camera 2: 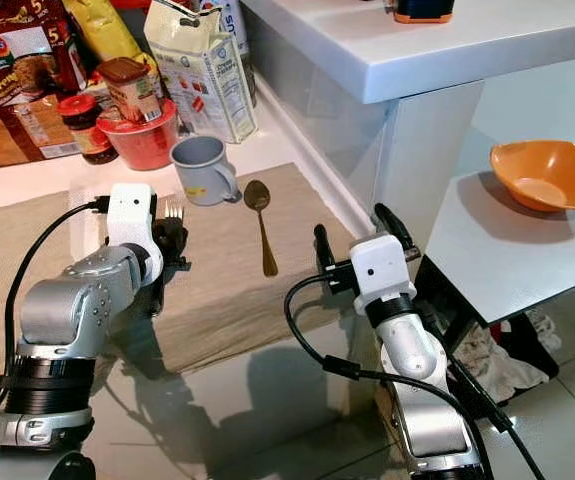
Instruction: Setting the table
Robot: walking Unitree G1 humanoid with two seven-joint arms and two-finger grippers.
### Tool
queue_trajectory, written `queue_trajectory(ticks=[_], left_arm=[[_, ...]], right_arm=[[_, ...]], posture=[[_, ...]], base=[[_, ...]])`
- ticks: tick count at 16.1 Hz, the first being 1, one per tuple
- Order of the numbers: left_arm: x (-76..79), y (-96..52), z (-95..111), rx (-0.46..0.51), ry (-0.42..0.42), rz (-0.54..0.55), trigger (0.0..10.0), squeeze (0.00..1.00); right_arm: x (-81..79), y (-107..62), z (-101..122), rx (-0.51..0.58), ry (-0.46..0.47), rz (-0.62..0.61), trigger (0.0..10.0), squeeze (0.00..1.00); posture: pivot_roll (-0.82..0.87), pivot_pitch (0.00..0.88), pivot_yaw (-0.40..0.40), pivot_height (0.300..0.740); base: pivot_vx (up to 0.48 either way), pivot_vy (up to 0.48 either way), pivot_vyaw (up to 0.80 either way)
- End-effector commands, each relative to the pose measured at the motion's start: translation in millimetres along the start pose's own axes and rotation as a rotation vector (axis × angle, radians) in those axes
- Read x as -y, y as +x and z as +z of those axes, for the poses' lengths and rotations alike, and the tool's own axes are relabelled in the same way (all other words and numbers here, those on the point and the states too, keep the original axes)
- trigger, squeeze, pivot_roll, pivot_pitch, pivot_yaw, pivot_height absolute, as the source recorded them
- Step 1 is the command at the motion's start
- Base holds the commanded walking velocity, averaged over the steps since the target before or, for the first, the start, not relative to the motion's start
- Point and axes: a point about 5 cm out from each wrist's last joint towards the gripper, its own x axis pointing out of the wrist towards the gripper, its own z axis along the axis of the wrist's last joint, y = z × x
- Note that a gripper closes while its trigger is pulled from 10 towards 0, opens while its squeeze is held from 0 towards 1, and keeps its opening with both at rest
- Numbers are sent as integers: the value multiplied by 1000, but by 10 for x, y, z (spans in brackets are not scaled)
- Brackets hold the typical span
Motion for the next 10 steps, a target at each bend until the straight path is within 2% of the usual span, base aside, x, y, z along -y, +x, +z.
queue_trajectory(ticks=[1, 7, 10], left_arm=[[-65, 41, -291, -129, -2, 42, 0, 0], [-100, -81, 326, 212, -6, 95, 0, 0], [-69, -122, 394, 289, 25, 69, 0, 0]], right_arm=[[-2, 29, 6, 0, 11, 4, 10000, 0], [-2, 41, -15, -4, 8, 8, 10000, 0], [-4, 52, -20, -3, 7, 10, 10000, 0]], posture=[[-105, 0, 75, 740], [-98, 0, 71, 740], [-97, 0, 69, 740]], base=[[0, 0, 0], [0, 0, 0], [0, 0, 0]])
